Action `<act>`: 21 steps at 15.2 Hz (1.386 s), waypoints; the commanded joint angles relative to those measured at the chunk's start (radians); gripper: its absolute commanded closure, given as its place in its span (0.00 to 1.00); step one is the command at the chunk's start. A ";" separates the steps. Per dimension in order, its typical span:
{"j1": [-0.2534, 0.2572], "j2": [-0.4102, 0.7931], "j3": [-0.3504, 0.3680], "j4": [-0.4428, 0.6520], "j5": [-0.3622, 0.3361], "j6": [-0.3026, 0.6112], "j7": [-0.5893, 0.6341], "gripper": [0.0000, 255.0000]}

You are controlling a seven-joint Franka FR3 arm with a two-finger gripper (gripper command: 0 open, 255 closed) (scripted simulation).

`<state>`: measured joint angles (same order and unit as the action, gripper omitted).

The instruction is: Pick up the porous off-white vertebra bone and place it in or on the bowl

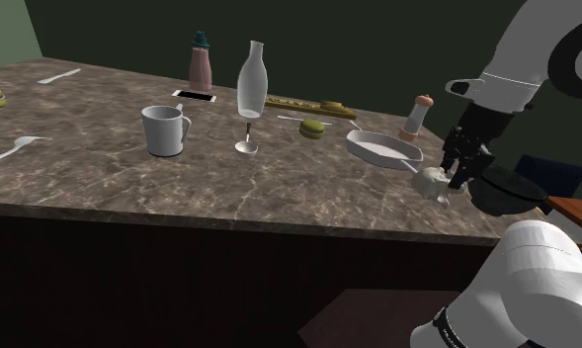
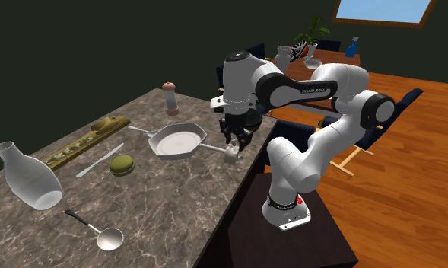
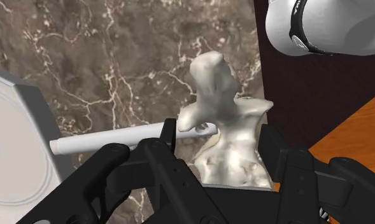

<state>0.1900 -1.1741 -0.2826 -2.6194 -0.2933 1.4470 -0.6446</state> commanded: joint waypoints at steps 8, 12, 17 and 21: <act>0.015 0.055 0.028 0.144 0.028 -0.089 -0.007 1.00; 0.020 0.084 0.037 0.211 0.038 -0.127 -0.011 1.00; 0.027 0.122 0.048 0.297 0.049 -0.175 -0.017 1.00; 0.031 0.154 0.055 0.368 0.056 -0.214 -0.022 1.00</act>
<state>0.2195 -1.0303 -0.2278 -2.2677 -0.2384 1.2393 -0.6651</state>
